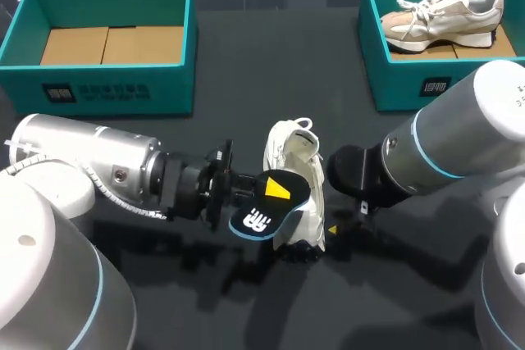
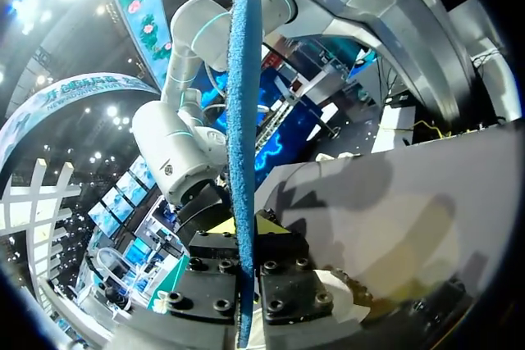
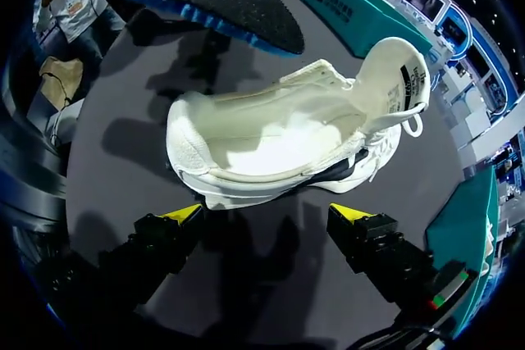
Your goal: Take the shoe out of the shoebox, open the shoe tongue, remove and reinsert the insole, then place the shoe into the shoebox
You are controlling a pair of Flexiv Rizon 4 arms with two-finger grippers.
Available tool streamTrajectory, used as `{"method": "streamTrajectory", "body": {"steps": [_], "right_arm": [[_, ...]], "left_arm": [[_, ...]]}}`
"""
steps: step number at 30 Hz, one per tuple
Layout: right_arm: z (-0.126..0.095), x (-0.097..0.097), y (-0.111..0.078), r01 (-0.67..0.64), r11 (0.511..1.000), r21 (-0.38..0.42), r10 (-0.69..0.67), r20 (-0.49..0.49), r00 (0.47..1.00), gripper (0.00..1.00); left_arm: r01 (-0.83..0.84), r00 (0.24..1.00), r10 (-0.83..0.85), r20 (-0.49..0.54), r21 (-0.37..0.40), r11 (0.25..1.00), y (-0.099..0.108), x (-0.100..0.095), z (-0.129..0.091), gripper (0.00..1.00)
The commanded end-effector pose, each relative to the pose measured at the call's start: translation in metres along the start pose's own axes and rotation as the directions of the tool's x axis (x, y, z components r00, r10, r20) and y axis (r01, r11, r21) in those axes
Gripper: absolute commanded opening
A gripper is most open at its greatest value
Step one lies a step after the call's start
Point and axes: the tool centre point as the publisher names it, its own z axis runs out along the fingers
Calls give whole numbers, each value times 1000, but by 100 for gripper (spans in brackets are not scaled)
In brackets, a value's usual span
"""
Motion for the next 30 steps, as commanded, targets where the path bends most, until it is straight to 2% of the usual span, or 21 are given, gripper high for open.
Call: {"method": "streamTrajectory", "body": {"steps": [1,11,30], "right_arm": [[9,-2,-2,5,1000,-8,-6,-14,1000,100],[16,-8,-5,19,1000,-1,-19,-38,999,100],[14,-8,-6,-18,1000,-7,18,-37,999,100]], "left_arm": [[3,1000,-3,-4,4,1000,11,1,7,0],[6,1000,-6,-13,1,1000,9,5,8,0],[45,999,-45,-13,-11,999,10,9,11,0]]}}
